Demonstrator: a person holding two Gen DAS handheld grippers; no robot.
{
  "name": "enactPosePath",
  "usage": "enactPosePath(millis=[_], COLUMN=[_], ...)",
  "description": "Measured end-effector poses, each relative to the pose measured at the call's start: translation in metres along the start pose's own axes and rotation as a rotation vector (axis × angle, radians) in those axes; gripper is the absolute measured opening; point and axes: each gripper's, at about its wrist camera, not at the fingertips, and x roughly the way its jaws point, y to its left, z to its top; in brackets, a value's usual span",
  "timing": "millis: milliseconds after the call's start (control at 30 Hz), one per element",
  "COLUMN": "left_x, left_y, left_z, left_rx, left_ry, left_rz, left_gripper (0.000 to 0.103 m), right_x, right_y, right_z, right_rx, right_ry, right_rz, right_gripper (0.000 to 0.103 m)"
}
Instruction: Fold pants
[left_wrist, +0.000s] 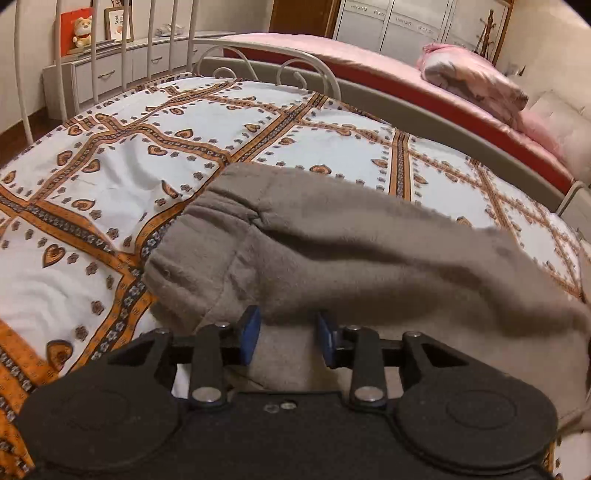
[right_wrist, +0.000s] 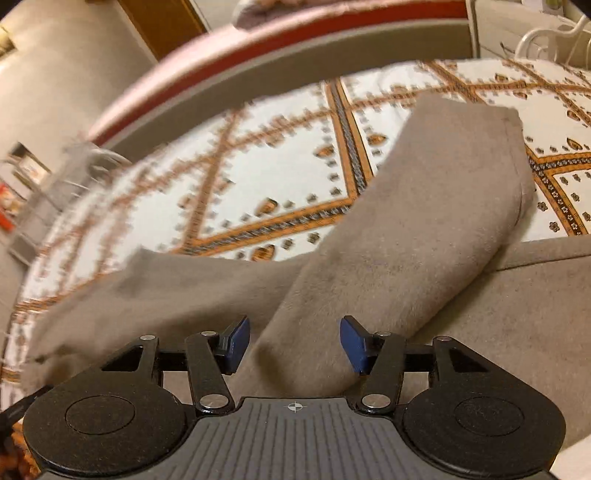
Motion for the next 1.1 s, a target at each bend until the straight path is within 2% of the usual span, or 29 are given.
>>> enactPosePath(millis=[67, 133, 200, 233, 267, 367, 500, 600, 667, 700, 733, 767, 800, 833, 867, 933, 1000, 1033, 1067, 1100], left_x=[-0.002, -0.002, -0.002, -0.003, -0.003, -0.003, -0.005, -0.006, -0.006, -0.006, -0.006, -0.006, -0.006, -0.006, -0.005, -0.005, -0.005, -0.004, -0.004, -0.003], left_y=[0.000, -0.003, -0.002, -0.002, 0.000, 0.008, 0.016, 0.015, 0.011, 0.010, 0.008, 0.007, 0.006, 0.005, 0.004, 0.000, -0.004, -0.007, -0.009, -0.011], left_z=[-0.003, -0.003, -0.003, -0.003, -0.003, -0.001, 0.000, -0.001, -0.001, -0.001, -0.002, -0.002, -0.003, -0.003, -0.003, -0.004, -0.004, -0.004, -0.003, -0.003], left_rx=[0.010, 0.037, 0.037, 0.035, 0.024, -0.038, -0.116, -0.116, -0.086, -0.072, -0.059, -0.047, -0.035, -0.025, -0.017, -0.001, 0.012, 0.019, 0.024, 0.026], left_ry=[-0.005, -0.009, -0.010, -0.010, -0.010, -0.009, -0.008, -0.007, -0.006, -0.007, -0.008, -0.008, -0.009, -0.009, -0.010, -0.012, -0.014, -0.015, -0.015, -0.015], left_rz=[-0.002, 0.002, -0.007, -0.011, -0.019, -0.053, -0.085, -0.078, -0.066, -0.061, -0.056, -0.052, -0.048, -0.044, -0.039, -0.026, -0.010, -0.004, 0.004, 0.008], left_gripper=[0.025, 0.026, 0.028, 0.028, 0.028, 0.028, 0.028, 0.028, 0.028, 0.028, 0.028, 0.028, 0.028, 0.028, 0.029, 0.030, 0.034, 0.036, 0.038, 0.042], right_x=[0.013, 0.020, 0.018, 0.016, 0.009, -0.015, -0.040, -0.055, -0.060, -0.066, -0.071, -0.077, -0.080, -0.080, -0.077, -0.064, -0.046, -0.038, -0.031, -0.028], right_y=[-0.001, 0.000, -0.001, -0.002, -0.008, -0.023, -0.043, -0.049, -0.049, -0.048, -0.046, -0.044, -0.041, -0.038, -0.032, -0.025, -0.022, -0.022, -0.025, -0.032], right_z=[0.000, -0.004, -0.012, -0.014, -0.018, -0.032, -0.055, -0.070, -0.080, -0.082, -0.081, -0.079, -0.073, -0.066, -0.058, -0.043, -0.031, -0.029, -0.028, -0.028], right_rx=[0.023, -0.020, -0.043, -0.042, -0.015, -0.001, 0.009, 0.042, 0.021, 0.010, 0.003, 0.000, 0.001, -0.009, -0.033, -0.077, -0.102, -0.120, -0.134, -0.123], right_ry=[0.044, 0.049, 0.029, 0.019, 0.018, -0.022, -0.016, -0.014, -0.010, -0.047, -0.094, -0.137, -0.168, -0.186, -0.202, -0.196, -0.153, -0.125, -0.100, -0.078], right_rz=[-0.019, -0.055, -0.079, -0.073, -0.033, -0.026, -0.003, 0.011, -0.007, -0.022, -0.029, -0.034, -0.033, -0.030, -0.046, -0.084, -0.118, -0.146, -0.162, -0.174], right_gripper=[0.055, 0.054, 0.044, 0.019, 0.003, 0.003, 0.003, 0.003, 0.003, 0.003, 0.005, 0.018, 0.033, 0.068, 0.076, 0.076, 0.076, 0.063, 0.023, 0.007])
